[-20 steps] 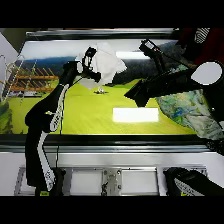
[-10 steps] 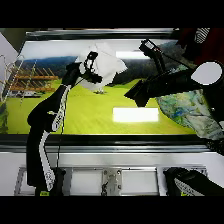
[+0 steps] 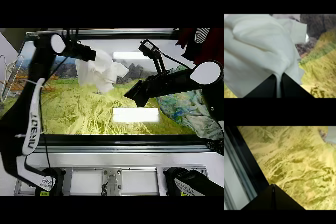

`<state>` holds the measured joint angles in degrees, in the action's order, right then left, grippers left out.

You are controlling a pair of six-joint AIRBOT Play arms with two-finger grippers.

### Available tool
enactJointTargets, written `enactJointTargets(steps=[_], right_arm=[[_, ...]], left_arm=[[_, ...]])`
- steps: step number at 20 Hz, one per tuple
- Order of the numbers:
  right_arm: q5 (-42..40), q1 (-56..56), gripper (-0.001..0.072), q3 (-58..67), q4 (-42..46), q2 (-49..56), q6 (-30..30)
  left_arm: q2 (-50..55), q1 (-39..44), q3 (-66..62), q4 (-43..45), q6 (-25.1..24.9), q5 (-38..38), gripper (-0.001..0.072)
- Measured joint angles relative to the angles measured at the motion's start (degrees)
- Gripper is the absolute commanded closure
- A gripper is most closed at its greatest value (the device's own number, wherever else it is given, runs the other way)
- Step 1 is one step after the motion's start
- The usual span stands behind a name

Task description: Fold the clothes and pants, and hang the long-sleeved shirts on hangers.

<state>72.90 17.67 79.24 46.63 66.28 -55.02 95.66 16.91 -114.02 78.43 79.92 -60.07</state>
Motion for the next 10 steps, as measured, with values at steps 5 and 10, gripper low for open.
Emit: enactJointTargets(steps=[5, 10], right_arm=[[0.0, 0.0, 0.0689, 0.0, -5.3, 0.5, 0.0], [3.4, -0.2, 0.0694, 0.0, -10.3, 0.6, -0.1]], left_arm=[[-12.4, 0.4, 6.3, -0.2, 0.1, -1.5, 0.0693], [-21.0, 3.1, 11.0, -0.5, 0.5, -1.4, 0.0693]])
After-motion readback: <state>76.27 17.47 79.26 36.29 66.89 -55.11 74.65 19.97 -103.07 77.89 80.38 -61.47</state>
